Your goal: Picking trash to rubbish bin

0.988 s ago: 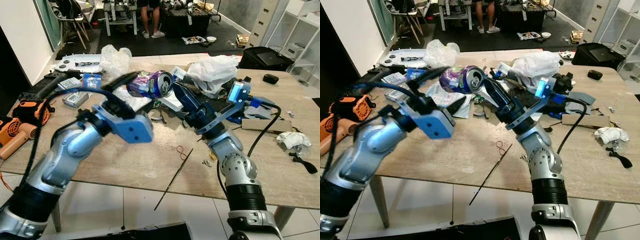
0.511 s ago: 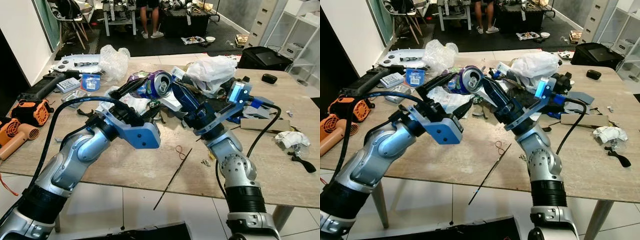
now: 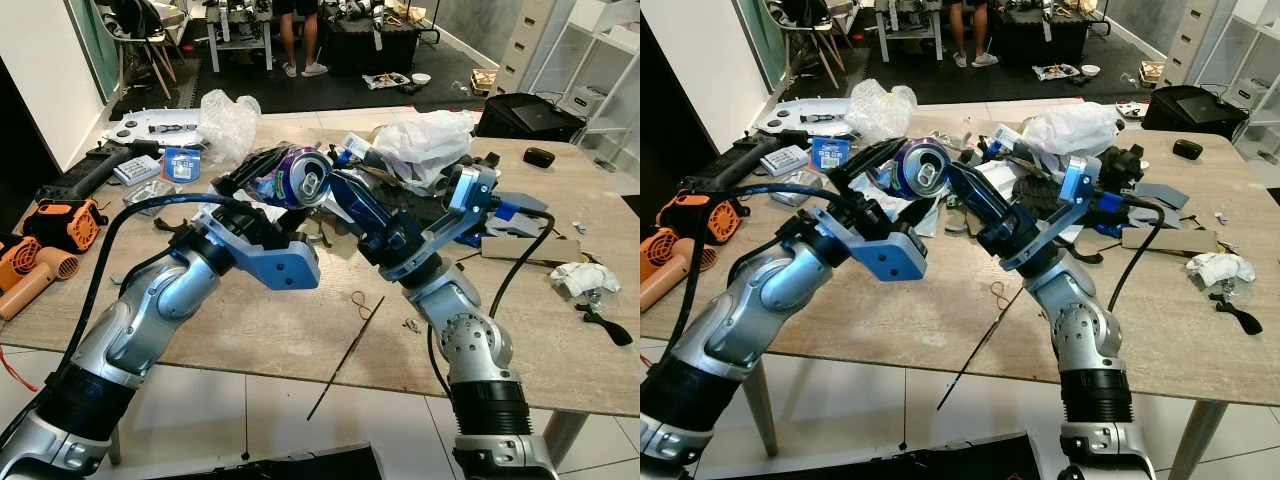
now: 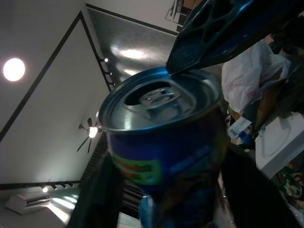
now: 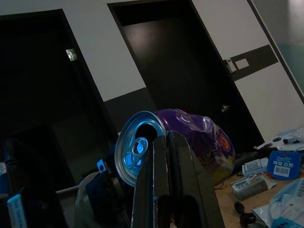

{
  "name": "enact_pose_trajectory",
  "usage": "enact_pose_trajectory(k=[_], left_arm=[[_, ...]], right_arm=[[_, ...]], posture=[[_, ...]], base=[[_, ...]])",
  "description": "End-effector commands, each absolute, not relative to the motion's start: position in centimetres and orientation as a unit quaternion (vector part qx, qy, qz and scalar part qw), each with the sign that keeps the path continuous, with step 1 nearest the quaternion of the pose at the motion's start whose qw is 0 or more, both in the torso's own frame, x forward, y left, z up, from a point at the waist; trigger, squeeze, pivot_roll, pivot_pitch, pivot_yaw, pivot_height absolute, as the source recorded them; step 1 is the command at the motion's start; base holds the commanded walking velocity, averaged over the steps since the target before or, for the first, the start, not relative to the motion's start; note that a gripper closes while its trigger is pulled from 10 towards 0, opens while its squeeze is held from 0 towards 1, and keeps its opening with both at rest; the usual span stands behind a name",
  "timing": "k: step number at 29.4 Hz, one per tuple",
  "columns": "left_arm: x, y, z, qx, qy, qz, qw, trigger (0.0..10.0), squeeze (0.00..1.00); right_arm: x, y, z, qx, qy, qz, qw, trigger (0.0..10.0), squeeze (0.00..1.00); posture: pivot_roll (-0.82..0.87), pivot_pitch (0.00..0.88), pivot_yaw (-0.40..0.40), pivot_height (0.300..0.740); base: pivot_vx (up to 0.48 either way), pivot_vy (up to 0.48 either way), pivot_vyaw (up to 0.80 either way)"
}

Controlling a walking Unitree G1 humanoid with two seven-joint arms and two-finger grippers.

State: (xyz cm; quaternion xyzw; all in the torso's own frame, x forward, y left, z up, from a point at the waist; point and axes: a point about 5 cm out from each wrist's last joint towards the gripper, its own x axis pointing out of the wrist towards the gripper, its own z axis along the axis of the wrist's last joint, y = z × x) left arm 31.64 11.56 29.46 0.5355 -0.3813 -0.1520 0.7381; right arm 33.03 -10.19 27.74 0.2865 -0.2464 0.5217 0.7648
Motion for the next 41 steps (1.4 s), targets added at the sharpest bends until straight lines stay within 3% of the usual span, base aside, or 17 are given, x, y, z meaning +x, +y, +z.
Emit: enact_pose_trajectory(k=[1, 9, 10, 11, 12, 13, 14, 15, 16, 19, 26, 27, 28, 32, 33, 34, 41], left_arm=[[31.7, 11.4, 29.4, 0.532, -0.383, -0.152, 0.740, 0.0, 0.00], [31.8, 11.5, 29.7, 0.531, -0.386, -0.145, 0.741, 0.0, 0.00], [31.7, 11.6, 29.8, 0.522, -0.388, -0.140, 0.746, 0.0, 0.00], [31.7, 11.6, 29.8, 0.522, -0.388, -0.140, 0.746, 0.0, 0.00], [31.7, 11.6, 29.9, 0.514, -0.388, -0.139, 0.752, 3.2, 0.00], [31.8, 11.7, 29.9, 0.503, -0.385, -0.136, 0.762, 4.9, 0.00], [31.9, 11.8, 29.8, 0.487, -0.383, -0.134, 0.773, 10.0, 0.00], [31.9, 11.8, 29.8, 0.487, -0.383, -0.134, 0.773, 10.0, 0.00], [32.0, 12.1, 29.7, 0.463, -0.377, -0.129, 0.791, 10.0, 0.00], [32.1, 12.2, 29.6, 0.446, -0.374, -0.128, 0.803, 10.0, 0.00], [32.6, 13.5, 28.2, 0.281, -0.334, -0.118, 0.892, 10.0, 0.00], [32.7, 13.7, 27.8, 0.250, -0.325, -0.118, 0.905, 10.0, 0.00], [33.0, 14.9, 26.4, 0.103, -0.285, -0.114, 0.946, 10.0, 0.00], [33.0, 15.5, 25.1, -0.013, -0.255, -0.114, 0.960, 10.0, 0.00], [32.8, 15.8, 24.5, -0.059, -0.244, -0.118, 0.961, 10.0, 0.00], [32.7, 16.0, 23.9, -0.102, -0.233, -0.121, 0.959, 10.0, 0.00], [32.2, 18.0, 21.6, -0.216, -0.193, -0.109, 0.951, 10.0, 0.00]], right_arm=[[32.6, -10.1, 27.9, 0.292, -0.252, 0.532, 0.754, 0.0, 0.00], [32.4, -10.2, 28.0, 0.296, -0.254, 0.534, 0.750, 0.0, 0.00], [32.7, -10.3, 27.9, 0.297, -0.250, 0.519, 0.762, 2.5, 0.00], [32.7, -10.3, 27.9, 0.297, -0.250, 0.519, 0.762, 2.5, 0.00], [33.1, -10.3, 27.8, 0.299, -0.244, 0.506, 0.771, 10.0, 0.00], [33.6, -10.5, 27.6, 0.298, -0.240, 0.486, 0.786, 10.0, 0.00], [33.8, -10.7, 27.5, 0.300, -0.240, 0.478, 0.790, 10.0, 0.82], [33.8, -10.7, 27.5, 0.300, -0.240, 0.478, 0.790, 10.0, 0.82], [33.9, -10.9, 27.3, 0.305, -0.240, 0.471, 0.792, 10.0, 1.00], [34.0, -11.0, 27.2, 0.305, -0.240, 0.472, 0.791, 10.0, 1.00], [34.0, -12.0, 27.0, 0.331, -0.245, 0.459, 0.788, 10.0, 1.00], [34.0, -12.2, 27.0, 0.335, -0.246, 0.457, 0.787, 10.0, 1.00], [33.9, -12.5, 26.7, 0.334, -0.240, 0.456, 0.789, 10.0, 1.00], [33.5, -12.3, 26.1, 0.325, -0.228, 0.474, 0.786, 10.0, 1.00], [33.0, -11.9, 25.7, 0.316, -0.218, 0.496, 0.779, 10.0, 0.66], [32.3, -11.5, 25.1, 0.306, -0.206, 0.522, 0.769, 10.0, 0.04], [30.1, -9.8, 22.6, 0.267, -0.145, 0.601, 0.739, 10.0, 0.00]], posture=[[-0.01, 0.175, 0.030, 0.740], [-0.01, 0.177, 0.032, 0.740], [-0.01, 0.178, 0.031, 0.740], [-0.01, 0.178, 0.031, 0.740], [-0.01, 0.177, 0.030, 0.740], [-0.01, 0.176, 0.029, 0.740], [-0.01, 0.174, 0.029, 0.740], [-0.01, 0.174, 0.029, 0.740], [-0.01, 0.172, 0.028, 0.740], [-0.01, 0.172, 0.028, 0.740], [-0.02, 0.167, 0.027, 0.740], [-0.02, 0.167, 0.027, 0.740], [-0.03, 0.167, 0.027, 0.740], [-0.03, 0.168, 0.027, 0.740], [-0.03, 0.168, 0.026, 0.740], [-0.03, 0.168, 0.025, 0.740], [-0.02, 0.164, 0.020, 0.740]], base=[[0.000, 0.000, 0.00], [0.000, 0.000, 0.00], [0.000, 0.000, 0.00], [0.000, 0.000, 0.00], [0.000, 0.000, 0.00], [0.000, 0.000, 0.00], [0.000, 0.000, 0.00], [0.000, 0.000, 0.00], [0.000, 0.000, 0.00], [0.000, 0.000, 0.00], [0.000, 0.000, 0.00], [0.000, 0.000, 0.00], [0.000, 0.000, 0.00], [0.000, 0.000, 0.00], [0.000, 0.000, 0.00], [0.000, 0.000, 0.00], [0.000, 0.000, 0.00]])
